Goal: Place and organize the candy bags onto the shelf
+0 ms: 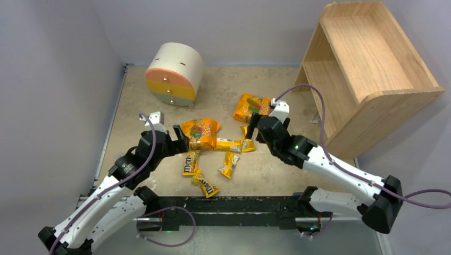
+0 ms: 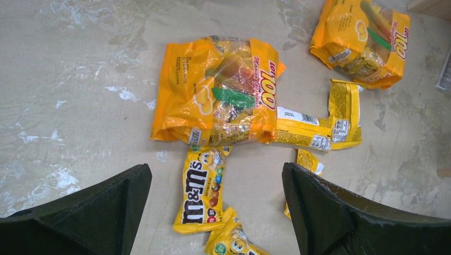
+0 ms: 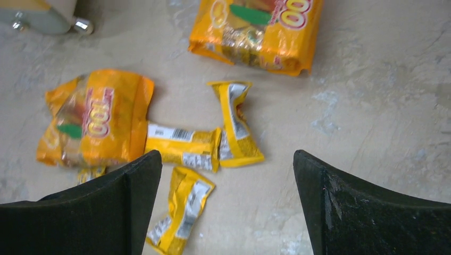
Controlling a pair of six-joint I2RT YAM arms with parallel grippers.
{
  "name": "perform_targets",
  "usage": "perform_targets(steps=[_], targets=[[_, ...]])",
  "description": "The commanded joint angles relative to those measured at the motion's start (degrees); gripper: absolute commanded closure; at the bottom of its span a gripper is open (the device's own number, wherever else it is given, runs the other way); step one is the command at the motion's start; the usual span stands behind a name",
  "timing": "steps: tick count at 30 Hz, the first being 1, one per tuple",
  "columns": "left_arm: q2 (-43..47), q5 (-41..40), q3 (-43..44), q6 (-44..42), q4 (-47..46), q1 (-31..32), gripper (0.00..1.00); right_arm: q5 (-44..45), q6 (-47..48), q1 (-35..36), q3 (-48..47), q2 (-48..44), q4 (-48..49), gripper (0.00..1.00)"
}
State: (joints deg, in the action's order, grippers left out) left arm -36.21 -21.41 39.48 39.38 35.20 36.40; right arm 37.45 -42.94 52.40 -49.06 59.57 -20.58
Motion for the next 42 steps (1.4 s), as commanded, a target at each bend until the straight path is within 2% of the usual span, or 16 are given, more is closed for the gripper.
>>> perform_targets(steps=[1, 5, 9, 17, 21, 23, 25, 27, 30, 36, 39, 42], targets=[[1.09, -0.49, -0.90, -0.22, -1.80, -0.13, 0.00, -8.34, 4.18, -9.56, -5.02, 6.87, 2.47, 0.05], [1.02, 0.60, -1.61, -0.47, -2.50, -0.23, 0.00, -13.84, 6.14, -19.73, -9.58, 15.20, 4.56, 0.07], [-0.13, 0.65, -1.00, -0.90, -1.98, -0.11, 0.00, -14.98, 6.22, -25.65, -14.43, 23.43, 4.75, 0.09], [-1.01, 0.52, -0.83, -0.93, -1.37, -0.15, 0.00, -17.51, 7.03, -28.26, -20.13, 38.02, 9.91, 0.17], [-0.16, 0.45, -1.76, -0.45, -1.70, -0.19, 0.00, -20.45, 7.28, -28.49, -18.23, 42.86, 15.07, 0.23], [-0.06, 0.45, -1.78, -0.44, -1.58, -0.19, 0.00, -22.62, 7.45, -28.49, -17.54, 44.96, 16.17, 0.35], [-0.01, 0.27, -1.63, -0.29, -1.61, -0.14, 0.00, -24.50, 7.31, -28.45, -16.18, 45.86, 17.72, 0.56], [-0.09, 0.11, -1.44, -0.14, -1.76, -0.18, 0.00, -24.94, 7.36, -28.49, -14.02, 45.07, 20.93, 0.78], [-0.23, 1.09, -0.96, -0.46, -2.51, -0.15, 0.00, -24.89, 12.41, -28.49, -13.94, 41.24, 22.08, 1.00], [-0.02, 8.61, -0.33, -3.60, -8.99, -0.12, 0.00, -27.97, 32.94, -28.43, -13.94, 25.47, 24.80, 1.00], [0.64, 13.52, -1.43, -2.01, -13.72, -0.14, 0.00, -34.24, 33.56, -28.41, -12.92, 17.79, 23.58, 1.00], [2.61, 19.65, -4.79, 2.59, -21.41, -0.16, 0.00, -42.50, 28.06, -28.42, -9.70, 9.64, 26.07, 1.00]])
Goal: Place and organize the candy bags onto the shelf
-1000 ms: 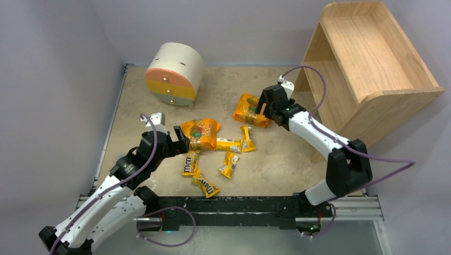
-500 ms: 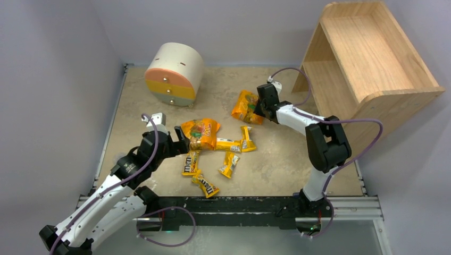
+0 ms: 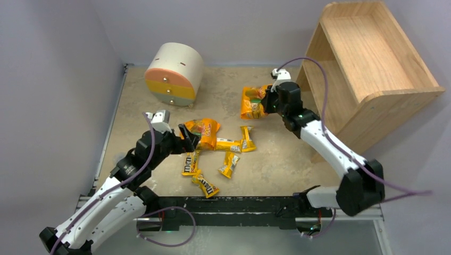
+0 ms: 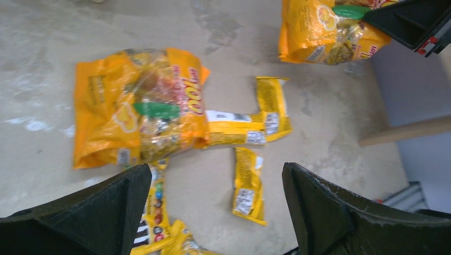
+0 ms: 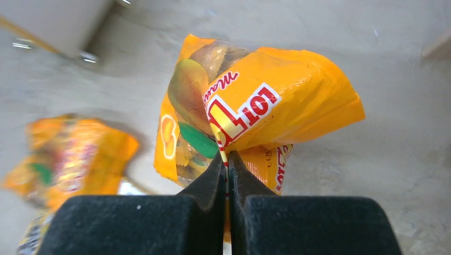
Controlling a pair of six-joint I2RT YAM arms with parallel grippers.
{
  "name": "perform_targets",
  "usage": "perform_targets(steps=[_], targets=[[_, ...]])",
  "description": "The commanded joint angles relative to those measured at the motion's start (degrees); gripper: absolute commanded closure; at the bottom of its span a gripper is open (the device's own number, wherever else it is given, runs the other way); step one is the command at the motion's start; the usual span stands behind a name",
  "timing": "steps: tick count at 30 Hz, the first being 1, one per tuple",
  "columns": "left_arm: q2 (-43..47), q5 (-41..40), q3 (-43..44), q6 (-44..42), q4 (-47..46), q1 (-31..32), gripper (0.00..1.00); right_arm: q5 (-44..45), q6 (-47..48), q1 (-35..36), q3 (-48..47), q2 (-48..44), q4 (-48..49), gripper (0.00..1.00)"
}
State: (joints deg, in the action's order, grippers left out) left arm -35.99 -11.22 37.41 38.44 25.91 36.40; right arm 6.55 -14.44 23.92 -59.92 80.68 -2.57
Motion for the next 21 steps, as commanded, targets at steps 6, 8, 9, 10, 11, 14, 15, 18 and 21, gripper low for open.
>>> perform_targets(steps=[6, 8, 9, 10, 11, 14, 15, 18, 21], targets=[[4.04, 17.15, -9.08, 11.26, -32.87, -0.16, 0.00, -32.42, -12.02, 0.12, 2.61, -18.35, 12.21, 1.00], [3.63, 16.49, -9.58, 12.45, -36.45, -0.10, 0.00, -37.53, -15.08, 0.16, 3.64, -19.26, 14.75, 1.00], [3.52, 16.35, -9.76, 12.87, -38.45, -0.18, 0.00, -39.19, -16.33, 0.23, 3.74, -19.45, 15.01, 1.00], [3.31, 16.67, -9.99, 13.31, -40.71, -0.15, 0.00, -41.28, -17.05, 0.24, 3.69, -19.50, 14.97, 1.00], [2.90, 17.14, -10.20, 13.59, -43.13, -0.13, 0.00, -43.46, -17.83, 0.43, 3.65, -19.52, 15.08, 1.00], [0.58, 18.10, -9.43, 14.25, -46.95, -0.12, 0.00, -47.19, -21.11, 1.31, 4.44, -20.12, 17.32, 1.00], [-0.32, 18.66, -9.27, 14.13, -47.88, -0.14, 0.00, -47.27, -21.68, 1.69, 4.65, -20.50, 17.78, 1.00], [-3.24, 19.58, -9.49, 15.16, -49.76, -0.13, 0.00, -45.46, -22.46, 3.66, 5.72, -21.69, 19.61, 1.00], [-4.48, 19.64, -10.16, 16.04, -49.85, -0.13, 0.00, -43.65, -22.81, 5.10, 5.39, -22.30, 20.80, 1.00]])
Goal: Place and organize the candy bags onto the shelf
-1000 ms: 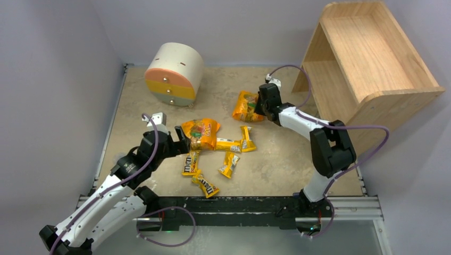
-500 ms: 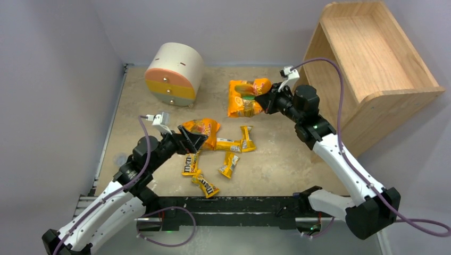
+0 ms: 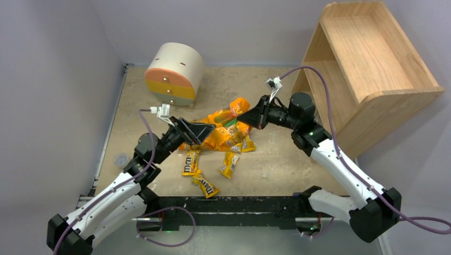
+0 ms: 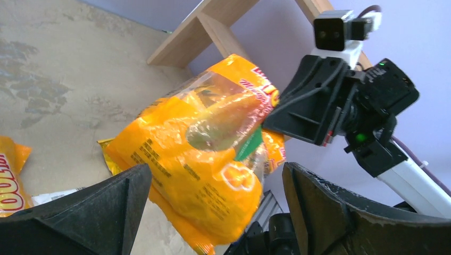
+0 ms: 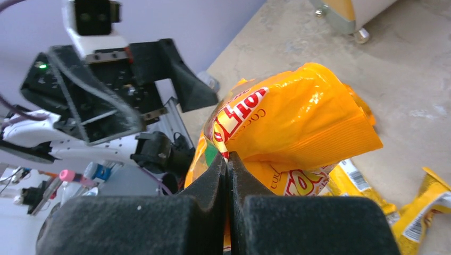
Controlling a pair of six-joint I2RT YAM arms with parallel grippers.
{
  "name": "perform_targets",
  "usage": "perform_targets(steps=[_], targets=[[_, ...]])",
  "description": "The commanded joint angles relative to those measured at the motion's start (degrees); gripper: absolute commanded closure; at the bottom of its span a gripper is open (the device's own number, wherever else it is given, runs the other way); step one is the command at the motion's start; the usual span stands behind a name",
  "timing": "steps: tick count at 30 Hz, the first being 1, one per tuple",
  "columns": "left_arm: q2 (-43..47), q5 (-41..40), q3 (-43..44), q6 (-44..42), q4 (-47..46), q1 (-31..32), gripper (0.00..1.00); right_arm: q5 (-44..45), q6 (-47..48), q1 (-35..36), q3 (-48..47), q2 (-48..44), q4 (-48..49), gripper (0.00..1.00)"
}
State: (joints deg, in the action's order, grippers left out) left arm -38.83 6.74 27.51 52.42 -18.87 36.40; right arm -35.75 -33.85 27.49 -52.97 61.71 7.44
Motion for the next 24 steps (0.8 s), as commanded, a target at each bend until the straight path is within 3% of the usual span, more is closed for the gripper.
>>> perform_targets(steps=[1, 8, 17, 21, 24], targets=[[-1.36, 1.24, -0.51, 2.20, -5.04, -0.11, 0.00, -0.85, -3.36, 1.78, -2.12, -3.35, 10.45, 1.00], [4.70, -3.95, -1.23, 2.44, 0.33, -0.19, 0.00, 3.63, -3.34, 2.35, -3.83, -4.33, 10.37, 1.00], [4.08, -0.92, -4.48, 9.26, -8.44, -0.14, 0.00, 7.30, -12.41, 3.45, -6.90, -2.57, 18.95, 1.00], [1.40, -1.53, -6.68, 13.57, -17.62, -0.13, 0.00, 9.29, -13.99, 4.08, -10.25, -1.48, 18.72, 1.00], [-1.78, -0.26, -8.46, 17.14, -29.53, -0.18, 0.00, 8.75, -17.00, 4.77, -11.10, 0.04, 21.17, 1.00]])
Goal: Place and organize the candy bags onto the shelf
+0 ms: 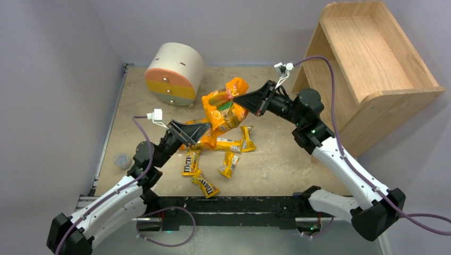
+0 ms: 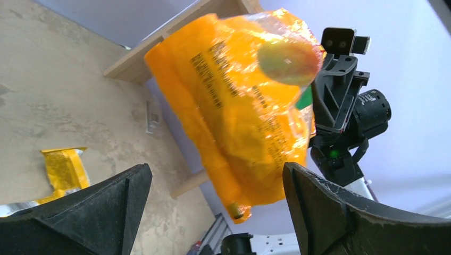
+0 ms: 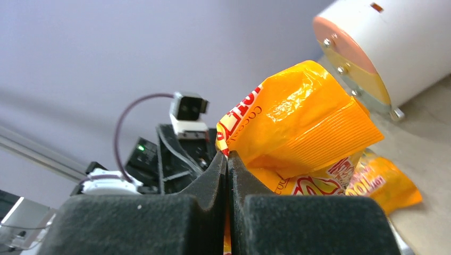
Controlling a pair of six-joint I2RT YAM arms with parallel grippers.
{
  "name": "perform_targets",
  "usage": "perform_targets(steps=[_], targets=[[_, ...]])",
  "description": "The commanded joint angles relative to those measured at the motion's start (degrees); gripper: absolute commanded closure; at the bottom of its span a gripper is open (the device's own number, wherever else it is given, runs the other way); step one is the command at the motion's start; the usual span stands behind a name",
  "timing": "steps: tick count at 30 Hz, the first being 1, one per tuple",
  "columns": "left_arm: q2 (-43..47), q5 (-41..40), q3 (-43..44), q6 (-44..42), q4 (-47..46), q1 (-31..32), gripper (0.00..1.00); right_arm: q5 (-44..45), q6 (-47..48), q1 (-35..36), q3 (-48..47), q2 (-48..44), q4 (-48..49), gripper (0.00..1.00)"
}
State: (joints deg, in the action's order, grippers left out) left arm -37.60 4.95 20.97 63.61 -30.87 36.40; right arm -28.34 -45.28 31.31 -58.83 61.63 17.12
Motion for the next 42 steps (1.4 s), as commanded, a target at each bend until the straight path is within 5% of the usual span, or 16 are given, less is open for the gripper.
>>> perform_targets(steps=[1, 9, 26, 28, 32, 36, 39, 42], targets=[[-4.21, 1.75, -2.13, 7.23, -20.64, -0.17, 0.00, 0.75, -6.28, 1.21, -5.57, 0.73, 12.08, 1.00], [-9.46, 4.08, -0.19, 9.27, -30.07, -0.13, 0.00, -0.07, -7.42, 2.29, -5.87, 2.26, 12.98, 1.00], [-12.61, 3.10, 2.65, 8.81, -34.17, -0.12, 0.03, -5.39, -11.86, 7.18, -0.92, 3.98, 23.25, 1.00], [-13.11, 3.35, 2.45, 9.18, -35.45, -0.09, 0.10, -5.74, -12.01, 7.57, -1.01, 4.20, 23.56, 1.00], [-12.61, 3.42, 1.72, 9.06, -36.42, -0.14, 0.42, -4.14, -10.10, 7.62, -0.94, 3.18, 21.79, 1.00], [-10.13, 2.37, 0.64, 8.13, -34.59, -0.18, 0.69, 3.93, -2.18, 7.63, -2.80, -0.29, 7.78, 1.00], [-7.82, 1.70, 0.45, 6.41, -30.69, -0.19, 0.77, 15.20, 6.17, 7.60, -4.70, -3.35, -8.33, 0.61], [-4.84, 0.62, 1.26, 2.75, -23.10, -0.18, 0.82, 20.30, 9.63, 7.62, -4.00, -6.69, -16.75, 0.39]])
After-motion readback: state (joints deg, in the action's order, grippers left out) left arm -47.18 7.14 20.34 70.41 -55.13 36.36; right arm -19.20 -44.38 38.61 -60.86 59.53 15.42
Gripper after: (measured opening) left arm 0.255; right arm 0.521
